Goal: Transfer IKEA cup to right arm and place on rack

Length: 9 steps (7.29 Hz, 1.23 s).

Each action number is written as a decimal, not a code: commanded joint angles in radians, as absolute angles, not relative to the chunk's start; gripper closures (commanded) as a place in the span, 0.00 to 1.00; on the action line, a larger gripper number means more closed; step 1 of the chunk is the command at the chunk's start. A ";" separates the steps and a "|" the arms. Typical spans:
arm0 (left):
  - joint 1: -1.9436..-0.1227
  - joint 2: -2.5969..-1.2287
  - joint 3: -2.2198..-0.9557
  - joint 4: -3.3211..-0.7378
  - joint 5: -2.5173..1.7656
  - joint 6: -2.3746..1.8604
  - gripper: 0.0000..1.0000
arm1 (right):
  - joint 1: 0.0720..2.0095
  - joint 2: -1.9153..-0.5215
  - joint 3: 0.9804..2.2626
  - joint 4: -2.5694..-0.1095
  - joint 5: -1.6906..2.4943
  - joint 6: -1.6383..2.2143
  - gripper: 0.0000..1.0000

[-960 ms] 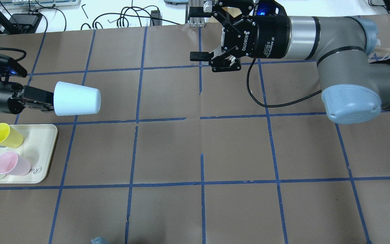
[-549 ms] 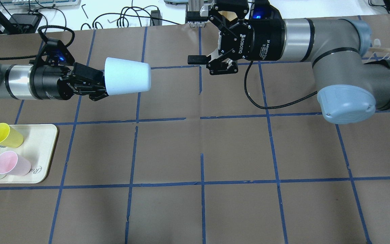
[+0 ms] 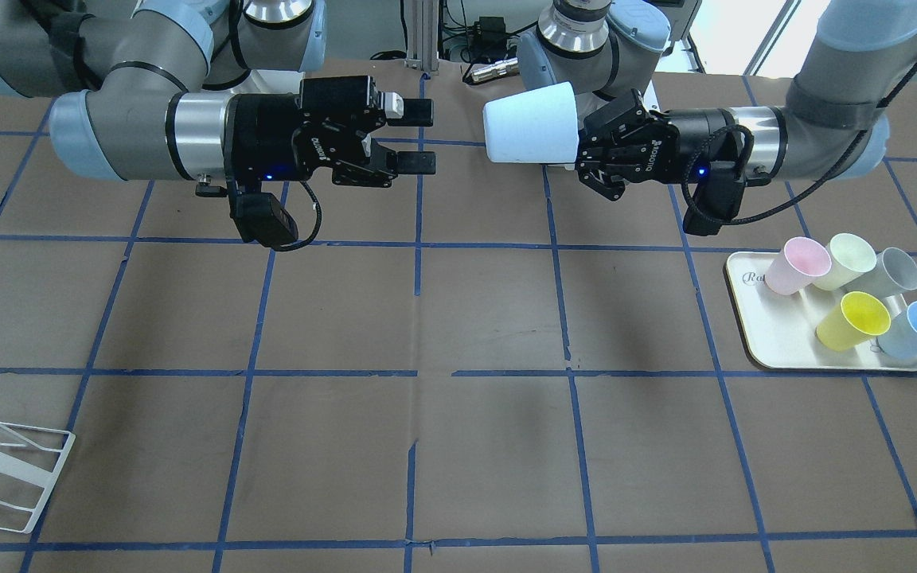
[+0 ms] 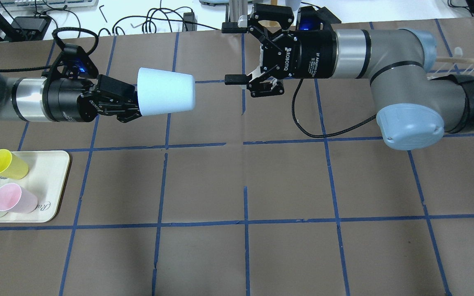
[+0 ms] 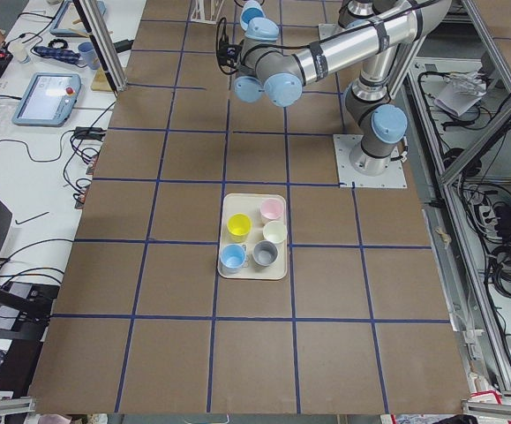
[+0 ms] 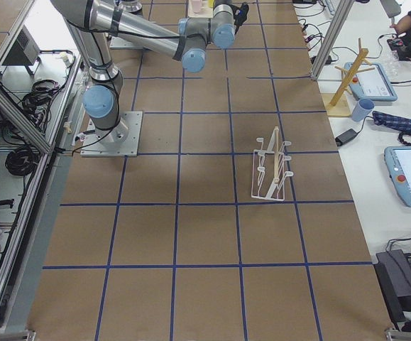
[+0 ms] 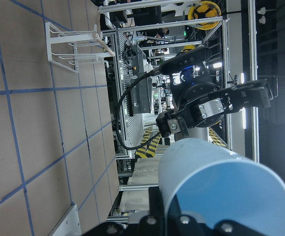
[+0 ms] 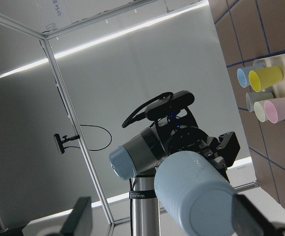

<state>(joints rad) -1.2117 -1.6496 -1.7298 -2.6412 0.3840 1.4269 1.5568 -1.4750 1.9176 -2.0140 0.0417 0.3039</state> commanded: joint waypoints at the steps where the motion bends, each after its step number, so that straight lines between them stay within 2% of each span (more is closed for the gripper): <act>1: -1.256 -1.628 -1.730 -2.640 0.321 1.430 1.00 | 1.563 -1.463 1.922 -2.011 0.038 0.311 0.00; 7: -1.285 -1.589 -1.735 -2.642 0.288 1.419 1.00 | 1.585 -1.447 1.914 -2.056 0.002 0.500 0.00; 9: -1.285 -1.582 -1.738 -2.642 0.288 1.417 1.00 | 1.585 -1.448 1.917 -2.168 0.003 0.648 0.00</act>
